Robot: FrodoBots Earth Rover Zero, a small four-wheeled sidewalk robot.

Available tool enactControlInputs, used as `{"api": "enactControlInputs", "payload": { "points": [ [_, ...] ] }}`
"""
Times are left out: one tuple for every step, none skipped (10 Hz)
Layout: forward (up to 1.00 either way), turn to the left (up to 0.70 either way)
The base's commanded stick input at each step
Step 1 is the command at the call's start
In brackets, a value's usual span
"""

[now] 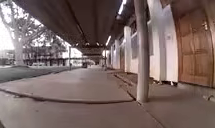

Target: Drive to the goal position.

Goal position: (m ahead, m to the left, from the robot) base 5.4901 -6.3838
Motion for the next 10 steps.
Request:
{"api": "enactControlInputs", "payload": {
  "points": [
    [0.70,0.35],
    [0.70,0.35],
    [0.70,0.35],
    [0.70,0.35],
    [0.70,0.22],
    [0.70,0.05],
    [0.70,0.00],
    [0.70,0.00],
    [0.70,0.00],
    [0.70,0.00]
  ]
}}
